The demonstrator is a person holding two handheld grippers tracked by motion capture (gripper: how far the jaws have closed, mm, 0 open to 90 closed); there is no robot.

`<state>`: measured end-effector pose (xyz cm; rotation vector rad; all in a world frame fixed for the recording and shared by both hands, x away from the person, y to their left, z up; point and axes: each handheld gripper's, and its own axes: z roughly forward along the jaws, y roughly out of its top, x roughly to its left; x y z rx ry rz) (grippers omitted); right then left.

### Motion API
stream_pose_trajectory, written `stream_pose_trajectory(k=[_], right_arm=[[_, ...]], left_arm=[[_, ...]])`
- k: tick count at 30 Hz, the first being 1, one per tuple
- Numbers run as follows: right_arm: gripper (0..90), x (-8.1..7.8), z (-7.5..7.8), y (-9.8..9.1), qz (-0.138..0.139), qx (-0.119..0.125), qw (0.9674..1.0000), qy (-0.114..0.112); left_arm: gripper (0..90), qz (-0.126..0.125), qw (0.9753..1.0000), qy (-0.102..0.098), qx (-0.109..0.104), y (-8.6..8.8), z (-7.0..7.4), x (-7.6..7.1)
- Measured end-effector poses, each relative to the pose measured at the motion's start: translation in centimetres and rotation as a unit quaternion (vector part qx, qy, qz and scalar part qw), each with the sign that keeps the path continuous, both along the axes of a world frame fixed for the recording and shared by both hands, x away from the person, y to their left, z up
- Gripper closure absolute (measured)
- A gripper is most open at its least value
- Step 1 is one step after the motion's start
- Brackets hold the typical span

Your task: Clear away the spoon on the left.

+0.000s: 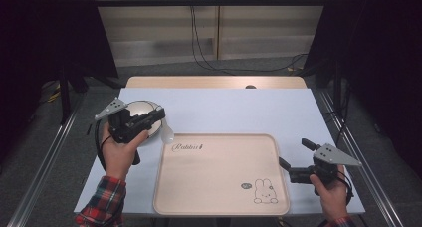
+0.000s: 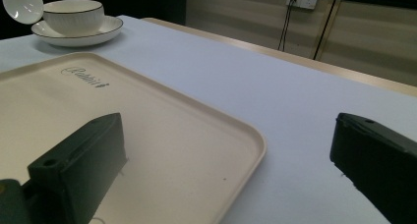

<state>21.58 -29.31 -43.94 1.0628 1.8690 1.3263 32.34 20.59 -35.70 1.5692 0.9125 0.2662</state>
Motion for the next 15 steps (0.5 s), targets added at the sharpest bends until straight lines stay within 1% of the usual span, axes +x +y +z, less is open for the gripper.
stream_pose_trajectory(k=[1, 2, 3, 4, 5, 6, 11, 12, 13, 14, 15], right_arm=[[0.0, 0.0, 0.0, 0.0, 0.0, 0.0, 1.0, -0.002], [0.0, 0.0, 0.0, 0.0, 0.002, -0.001, 1.0, -0.001], [0.0, 0.0, 0.0, 0.0, 0.001, -0.001, 1.0, -0.001], [0.0, 0.0, 0.0, 0.0, 0.002, -0.001, 1.0, 0.0], [0.0, 0.0, 0.0, 0.0, 0.002, -0.001, 1.0, 0.0], [0.0, 0.0, 0.0, 0.0, 0.001, -0.001, 1.0, 0.0], [0.0, 0.0, 0.0, 0.0, 0.002, -0.002, 1.0, 0.0], [0.0, 0.0, 0.0, 0.1, 0.002, -0.001, 1.0, 0.001], [0.0, 0.0, 0.0, 0.1, 0.002, -0.001, 1.0, 0.001], [0.0, 0.0, 0.0, 0.0, 0.003, -0.001, 1.0, 0.0], [0.0, 0.0, 0.0, 0.0, 0.003, -0.001, 1.0, 0.0]], left_arm=[[85.7, -0.001, 1.0, 0.006, -0.008, -0.2, -0.2, -0.2], [85.7, -0.001, 1.0, 0.006, -0.008, -0.2, -0.2, -0.2], [85.7, -0.007, 0.9999, 0.005, -0.009, -0.2, -0.3, -0.3], [85.7, -0.007, 0.9999, 0.009, -0.011, -0.3, -0.5, -0.4], [85.7, -0.007, 0.9999, 0.009, -0.011, -0.3, -0.5, -0.4], [85.7, -0.014, 0.9998, 0.011, -0.011, -0.3, -0.7, -0.5], [85.7, -0.02, 0.9996, 0.018, -0.007, -0.6, -1.2, -1.1], [85.7, -0.027, 0.9993, 0.022, -0.011, -0.7, -1.5, -1.4], [85.7, -0.027, 0.9993, 0.022, -0.011, -0.7, -1.5, -1.4], [85.7, -0.024, 0.9993, 0.026, -0.007, -0.8, -1.6, -1.6], [85.7, -0.027, 0.9992, 0.027, -0.006, -0.8, -1.8, -1.7]])
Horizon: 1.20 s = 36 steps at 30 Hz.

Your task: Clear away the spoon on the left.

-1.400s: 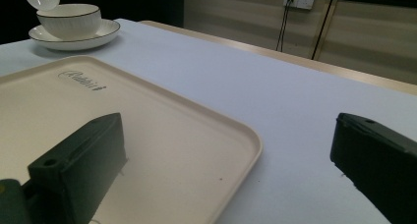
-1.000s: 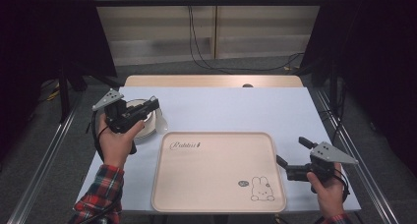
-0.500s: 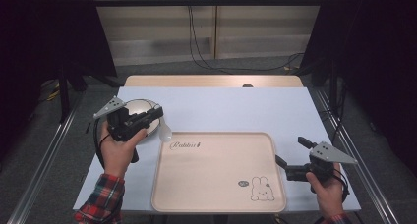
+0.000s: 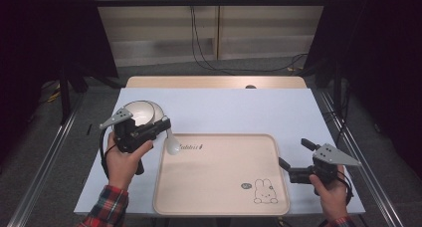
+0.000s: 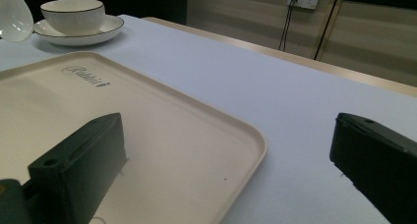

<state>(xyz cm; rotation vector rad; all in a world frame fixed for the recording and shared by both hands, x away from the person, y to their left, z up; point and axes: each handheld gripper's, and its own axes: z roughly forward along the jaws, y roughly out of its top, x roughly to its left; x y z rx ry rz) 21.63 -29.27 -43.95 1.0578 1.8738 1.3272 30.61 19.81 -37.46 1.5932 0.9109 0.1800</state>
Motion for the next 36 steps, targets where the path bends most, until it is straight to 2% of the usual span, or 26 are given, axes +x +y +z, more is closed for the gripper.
stream_pose_trajectory(k=[7, 16, 18, 19, 23, 32, 36], right_arm=[[0.0, 0.1, 0.0, 0.1, -0.002, -0.002, 1.0, -0.001], [0.1, 0.0, 0.0, 0.1, 0.001, -0.001, 1.0, 0.0], [0.1, 0.0, -0.1, 0.1, 0.002, -0.003, 1.0, 0.002], [0.1, 0.0, -0.1, 0.2, 0.001, -0.003, 1.0, 0.001], [0.1, 0.0, -0.1, 0.2, 0.001, -0.003, 1.0, 0.002], [0.2, 0.1, -0.1, 0.4, 0.005, -0.006, 1.0, 0.001], [0.2, 0.1, 0.0, 0.4, 0.005, -0.006, 1.0, 0.001]], left_arm=[[85.6, -0.011, 0.9998, 0.017, -0.01, -0.2, -0.9, -0.5], [85.6, -0.032, 0.9991, 0.028, -0.01, -0.8, -2.0, -1.5], [85.6, -0.037, 0.9988, 0.028, -0.017, -0.8, -2.3, -1.6], [85.7, -0.036, 0.9988, 0.032, -0.012, -0.8, -2.4, -1.8], [85.7, -0.043, 0.9982, 0.038, -0.018, -0.7, -2.8, -2.1], [85.6, -0.052, 0.9972, 0.053, -0.013, -1.0, -3.5, -2.7], [85.6, -0.056, 0.9961, 0.062, -0.027, -0.9, -3.6, -3.0]])
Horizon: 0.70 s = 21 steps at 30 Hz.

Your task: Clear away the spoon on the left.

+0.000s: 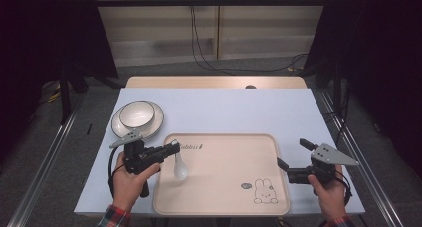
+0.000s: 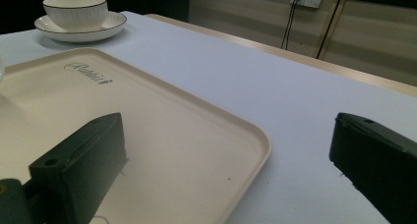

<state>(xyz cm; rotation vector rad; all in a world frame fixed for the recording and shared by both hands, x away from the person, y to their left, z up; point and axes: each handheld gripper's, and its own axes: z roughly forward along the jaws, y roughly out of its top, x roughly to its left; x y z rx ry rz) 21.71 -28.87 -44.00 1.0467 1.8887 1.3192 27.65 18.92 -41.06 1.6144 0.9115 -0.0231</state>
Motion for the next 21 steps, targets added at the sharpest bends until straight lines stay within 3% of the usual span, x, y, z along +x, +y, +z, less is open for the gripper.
stream_pose_trajectory(k=[8, 21], right_arm=[[0.2, 0.0, 0.0, 0.1, 0.001, -0.002, 1.0, 0.001], [0.3, 0.1, 0.0, 0.4, 0.001, -0.003, 1.0, 0.001]], left_arm=[[85.6, -0.001, 0.9999, 0.012, -0.006, 0.3, -0.2, -0.3], [85.5, -0.014, 0.9993, 0.033, 0.006, -0.2, -1.4, -0.2]])
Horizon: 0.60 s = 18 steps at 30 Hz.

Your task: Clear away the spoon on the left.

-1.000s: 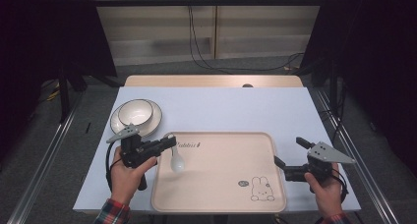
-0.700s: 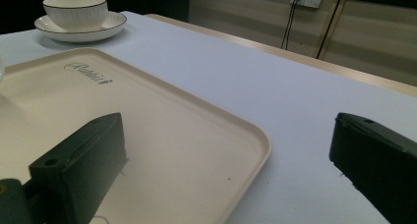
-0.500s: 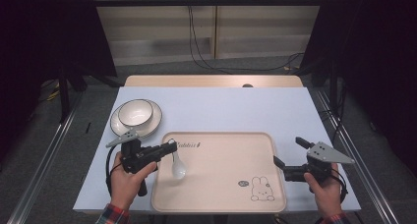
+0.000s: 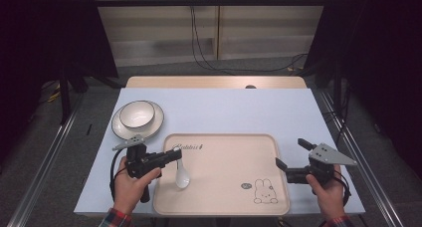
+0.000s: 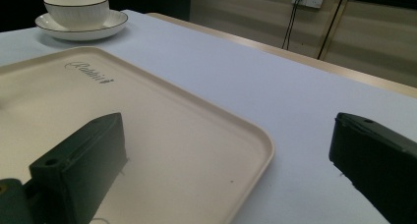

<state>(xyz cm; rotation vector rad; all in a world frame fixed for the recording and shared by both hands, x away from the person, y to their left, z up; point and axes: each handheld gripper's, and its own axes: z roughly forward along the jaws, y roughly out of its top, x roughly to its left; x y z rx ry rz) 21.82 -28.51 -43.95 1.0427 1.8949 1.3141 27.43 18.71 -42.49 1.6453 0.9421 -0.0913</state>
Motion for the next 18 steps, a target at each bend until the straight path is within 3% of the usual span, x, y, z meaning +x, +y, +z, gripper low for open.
stream_pose_trajectory(k=[4, 11, 18], right_arm=[[0.3, 0.0, 0.1, -0.1, 0.001, 0.001, 1.0, -0.002], [0.3, 0.0, 0.1, 0.0, 0.002, 0.0, 1.0, -0.001], [0.3, 0.0, 0.1, -0.1, 0.003, 0.001, 1.0, -0.001]], left_arm=[[85.5, -0.003, 0.9999, 0.005, 0.009, 0.0, -0.4, 0.1], [85.2, -0.011, 0.9998, 0.019, -0.002, 0.0, -0.8, 0.3], [82.8, -0.002, 0.9999, -0.005, 0.01, 0.0, -1.5, 1.0]])
